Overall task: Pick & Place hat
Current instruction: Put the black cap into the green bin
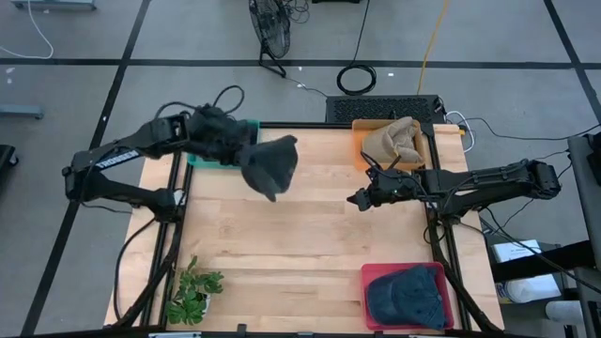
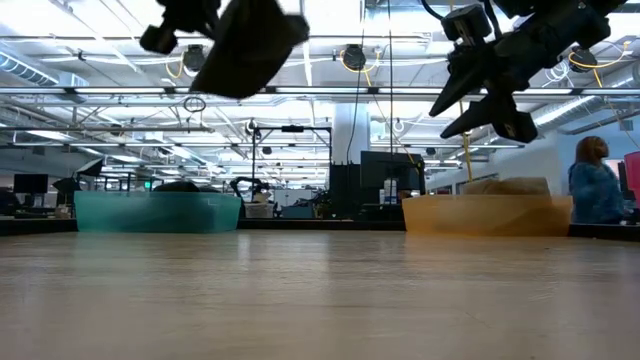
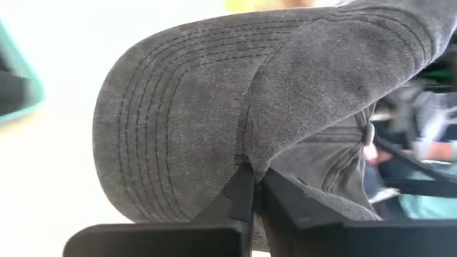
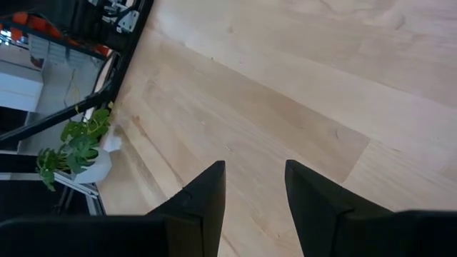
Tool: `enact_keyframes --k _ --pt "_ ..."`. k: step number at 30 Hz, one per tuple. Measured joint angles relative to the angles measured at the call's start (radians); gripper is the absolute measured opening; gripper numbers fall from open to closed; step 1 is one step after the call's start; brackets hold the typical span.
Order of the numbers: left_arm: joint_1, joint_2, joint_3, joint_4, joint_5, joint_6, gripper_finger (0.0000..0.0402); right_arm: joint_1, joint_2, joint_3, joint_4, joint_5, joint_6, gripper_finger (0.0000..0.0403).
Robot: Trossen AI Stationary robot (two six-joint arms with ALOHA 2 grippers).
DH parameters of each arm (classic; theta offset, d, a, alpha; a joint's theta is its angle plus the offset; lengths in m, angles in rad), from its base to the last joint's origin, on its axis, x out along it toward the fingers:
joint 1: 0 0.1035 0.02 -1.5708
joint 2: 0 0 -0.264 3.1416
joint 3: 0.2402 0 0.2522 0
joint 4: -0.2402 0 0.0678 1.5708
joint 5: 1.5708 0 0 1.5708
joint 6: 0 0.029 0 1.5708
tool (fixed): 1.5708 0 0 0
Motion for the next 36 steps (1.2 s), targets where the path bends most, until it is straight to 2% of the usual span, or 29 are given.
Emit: enact_keyframes --k 3,8,11,16,25,30,36 --pt "-0.048 -0.037 0.000 0.052 -0.017 -0.020 0.0007 0.000 0.000 0.000 -0.006 -0.002 -0.018 0.0128" --pt "-0.113 -0.079 0.000 0.148 -0.063 0.071 0.0015 -0.006 -0.003 0.000 0.045 -0.029 -0.020 0.0128" --pt "-0.130 -0.091 0.000 0.180 -0.080 0.061 0.0009 -0.009 -0.009 0.000 0.090 -0.016 -0.028 0.0128" --pt "-0.155 -0.086 0.000 0.178 -0.119 0.031 0.0015 -0.021 -0.009 0.000 0.100 0.028 -0.041 0.0128" --pt "-0.163 -0.081 0.000 0.167 -0.136 0.023 0.0023 -0.034 -0.009 0.000 0.100 0.027 -0.043 0.0128" --pt "-0.162 -0.081 0.000 0.160 -0.085 0.026 0.0072 -0.034 -0.009 0.000 0.100 0.027 -0.043 0.0128" --pt "-0.162 -0.081 0.000 0.140 -0.082 0.026 0.0179 -0.034 -0.009 0.000 0.100 0.027 -0.043 0.0128"
